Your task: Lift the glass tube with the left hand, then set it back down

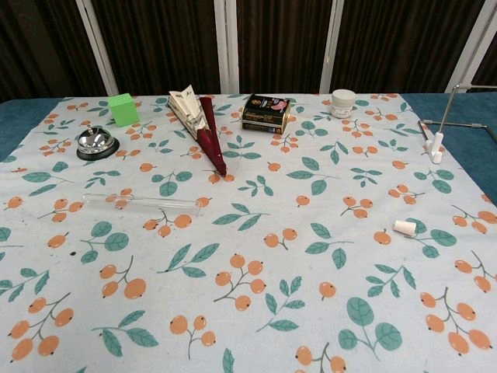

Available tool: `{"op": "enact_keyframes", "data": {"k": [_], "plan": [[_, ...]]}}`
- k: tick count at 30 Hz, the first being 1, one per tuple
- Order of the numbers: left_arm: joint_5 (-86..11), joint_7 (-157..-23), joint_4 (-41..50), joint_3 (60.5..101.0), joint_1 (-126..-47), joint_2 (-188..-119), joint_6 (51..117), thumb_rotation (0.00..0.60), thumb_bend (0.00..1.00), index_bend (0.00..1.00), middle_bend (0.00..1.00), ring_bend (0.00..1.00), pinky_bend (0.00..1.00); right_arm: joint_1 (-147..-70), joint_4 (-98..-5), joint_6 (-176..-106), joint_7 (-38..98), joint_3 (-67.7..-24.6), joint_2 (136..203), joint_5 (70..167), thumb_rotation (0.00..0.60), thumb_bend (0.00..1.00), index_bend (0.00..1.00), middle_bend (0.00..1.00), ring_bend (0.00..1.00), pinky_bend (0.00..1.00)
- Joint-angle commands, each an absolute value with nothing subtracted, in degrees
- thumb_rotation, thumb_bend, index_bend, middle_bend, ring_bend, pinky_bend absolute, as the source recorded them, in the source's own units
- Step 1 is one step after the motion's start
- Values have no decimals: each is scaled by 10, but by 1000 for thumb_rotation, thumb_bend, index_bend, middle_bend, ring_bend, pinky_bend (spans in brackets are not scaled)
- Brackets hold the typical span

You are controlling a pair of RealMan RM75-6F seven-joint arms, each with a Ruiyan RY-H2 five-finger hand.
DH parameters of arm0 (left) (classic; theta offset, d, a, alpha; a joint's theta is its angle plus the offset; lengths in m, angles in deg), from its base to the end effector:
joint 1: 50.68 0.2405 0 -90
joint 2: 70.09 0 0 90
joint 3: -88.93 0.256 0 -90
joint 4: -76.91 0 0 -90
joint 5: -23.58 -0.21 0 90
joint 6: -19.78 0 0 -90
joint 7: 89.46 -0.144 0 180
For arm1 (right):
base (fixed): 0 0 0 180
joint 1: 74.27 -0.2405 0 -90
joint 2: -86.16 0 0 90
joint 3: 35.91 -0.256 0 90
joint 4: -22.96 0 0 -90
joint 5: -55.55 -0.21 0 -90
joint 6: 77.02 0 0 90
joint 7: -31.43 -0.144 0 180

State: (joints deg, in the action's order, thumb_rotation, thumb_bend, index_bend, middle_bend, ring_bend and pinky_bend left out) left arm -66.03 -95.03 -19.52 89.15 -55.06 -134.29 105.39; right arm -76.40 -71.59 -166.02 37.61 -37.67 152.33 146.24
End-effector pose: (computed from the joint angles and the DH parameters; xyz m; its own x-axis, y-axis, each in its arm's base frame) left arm -0.2932 0.1656 0.1432 0.4250 0.0484 0.9039 0.9042 -0.0699 -0.4214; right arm -0.2951 -0.1615 0.1469 0.4292 0.0306 0.9027 -0.9015 -0.0465 0.4302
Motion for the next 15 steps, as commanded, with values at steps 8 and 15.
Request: {"op": "enact_keyframes", "data": {"k": [8,15], "plan": [[-654,-948,-198,892,-552,-1341,1045,600,64,0,0,0,0,-765,-719,-1655,365,-377,1523,1460,600,310,0,0,0,0],[-637,-958,-202,883,-569,-1343,1018,600,64,0,0,0,0,-767,-714,-1655,357,-376,1525,1466,600,310,0,0,0,0]]}}
